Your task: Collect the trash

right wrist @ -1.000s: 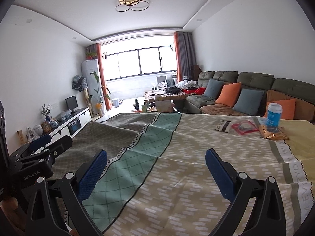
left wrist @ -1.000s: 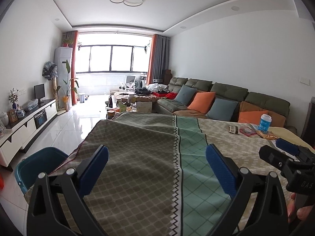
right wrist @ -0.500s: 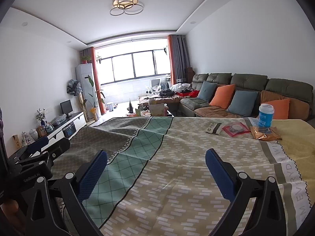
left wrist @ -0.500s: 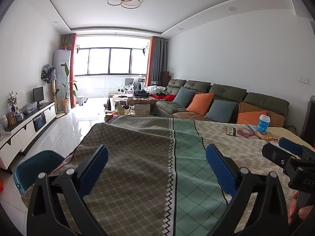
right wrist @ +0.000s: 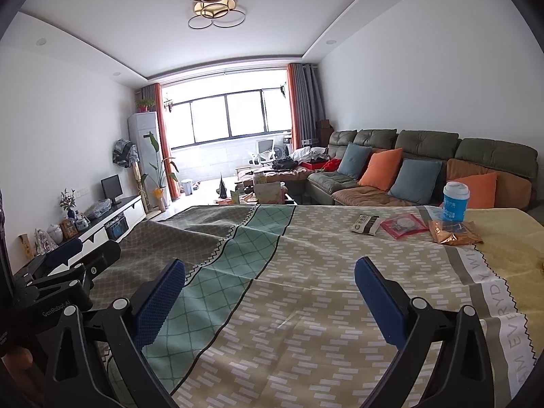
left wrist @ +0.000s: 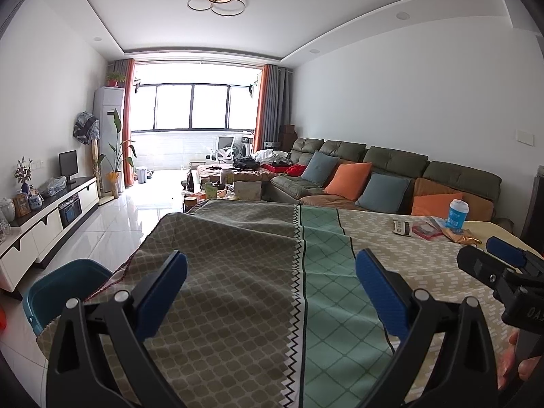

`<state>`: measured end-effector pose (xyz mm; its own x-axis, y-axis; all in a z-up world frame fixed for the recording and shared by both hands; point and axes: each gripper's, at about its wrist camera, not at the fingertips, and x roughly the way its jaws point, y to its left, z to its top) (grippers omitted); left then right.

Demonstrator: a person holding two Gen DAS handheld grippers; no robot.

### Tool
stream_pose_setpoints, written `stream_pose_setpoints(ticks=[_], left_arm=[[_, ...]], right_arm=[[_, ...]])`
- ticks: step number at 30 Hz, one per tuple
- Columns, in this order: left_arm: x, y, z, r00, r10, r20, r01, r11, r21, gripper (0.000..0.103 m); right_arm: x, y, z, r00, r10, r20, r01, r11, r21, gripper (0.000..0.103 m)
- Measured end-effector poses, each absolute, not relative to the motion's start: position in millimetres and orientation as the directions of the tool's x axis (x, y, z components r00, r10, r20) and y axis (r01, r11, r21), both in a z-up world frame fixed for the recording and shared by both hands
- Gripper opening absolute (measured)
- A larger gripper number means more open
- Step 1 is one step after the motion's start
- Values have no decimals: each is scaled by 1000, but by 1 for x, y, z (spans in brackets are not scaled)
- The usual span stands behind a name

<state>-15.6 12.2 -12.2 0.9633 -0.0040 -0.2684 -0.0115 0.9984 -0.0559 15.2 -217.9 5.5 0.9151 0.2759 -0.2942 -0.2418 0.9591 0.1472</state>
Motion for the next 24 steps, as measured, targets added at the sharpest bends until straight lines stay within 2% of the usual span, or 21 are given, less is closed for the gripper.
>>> stream_pose_setpoints(ticks=[24], left_arm=[[-14, 10, -12, 966, 5, -258, -21, 998, -62, 99]], right_arm=[[6, -218, 12, 930, 243, -276, -212, 968, 137, 99]])
